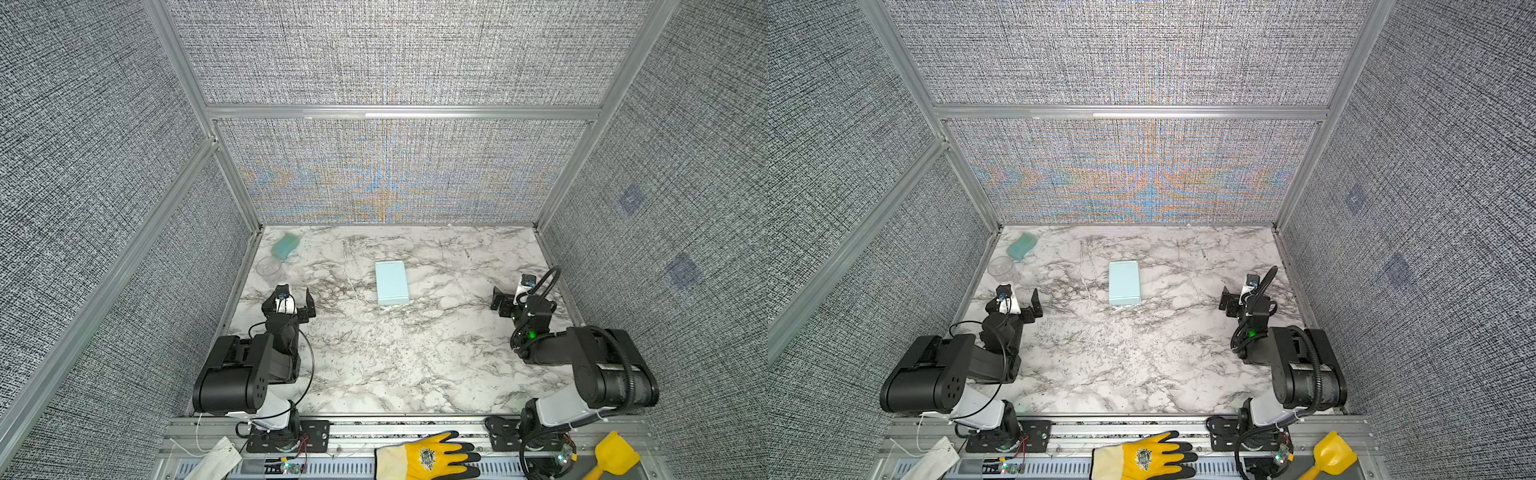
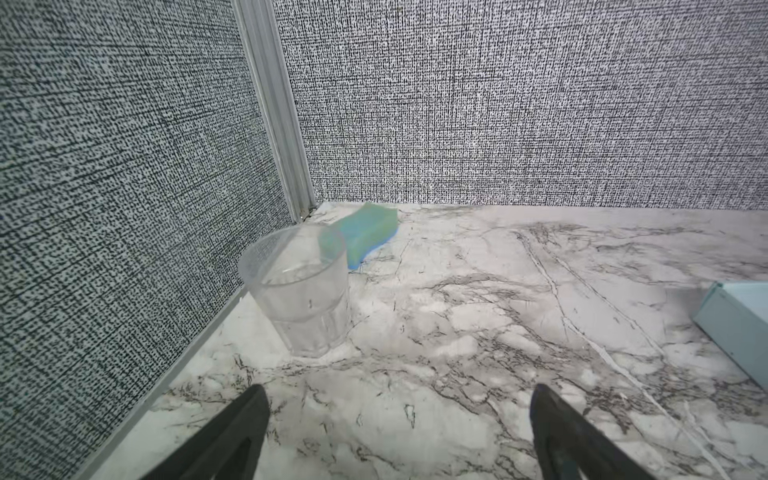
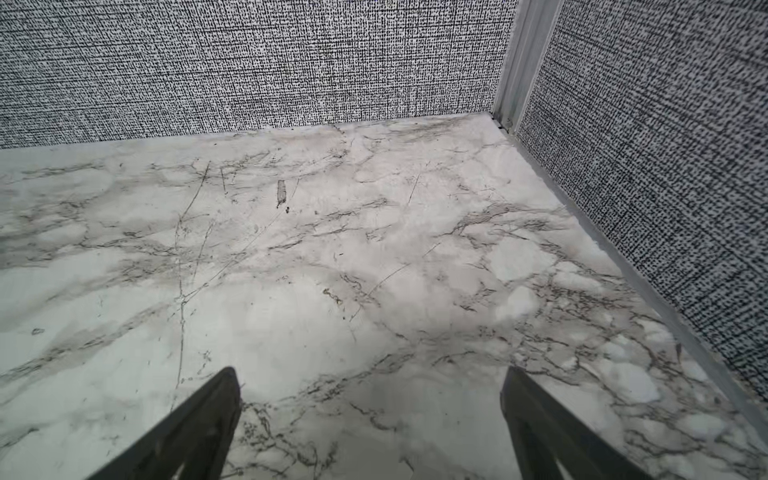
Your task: Fold the paper box
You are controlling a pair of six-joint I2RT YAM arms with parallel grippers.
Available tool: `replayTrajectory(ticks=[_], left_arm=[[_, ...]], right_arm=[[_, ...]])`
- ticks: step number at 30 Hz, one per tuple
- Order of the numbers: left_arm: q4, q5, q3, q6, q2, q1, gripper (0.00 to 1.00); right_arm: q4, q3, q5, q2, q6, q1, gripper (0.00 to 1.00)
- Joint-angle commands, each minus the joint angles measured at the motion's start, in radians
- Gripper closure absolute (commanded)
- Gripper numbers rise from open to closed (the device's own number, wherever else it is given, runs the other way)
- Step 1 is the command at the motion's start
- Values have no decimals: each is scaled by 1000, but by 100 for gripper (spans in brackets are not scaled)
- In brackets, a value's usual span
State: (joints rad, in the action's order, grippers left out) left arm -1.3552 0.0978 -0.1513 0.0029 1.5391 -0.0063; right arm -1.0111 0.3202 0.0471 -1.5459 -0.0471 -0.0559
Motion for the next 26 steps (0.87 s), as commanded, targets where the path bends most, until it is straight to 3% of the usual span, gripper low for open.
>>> replayTrajectory(ticks=[1, 26], left_arm=[[-33, -10, -4, 14, 1, -1, 1], [-31, -13, -6, 14, 3, -1, 1]], right_arm=[[-15, 0, -3, 2, 8, 2, 1], [-15, 2, -3, 2, 8, 2, 1]])
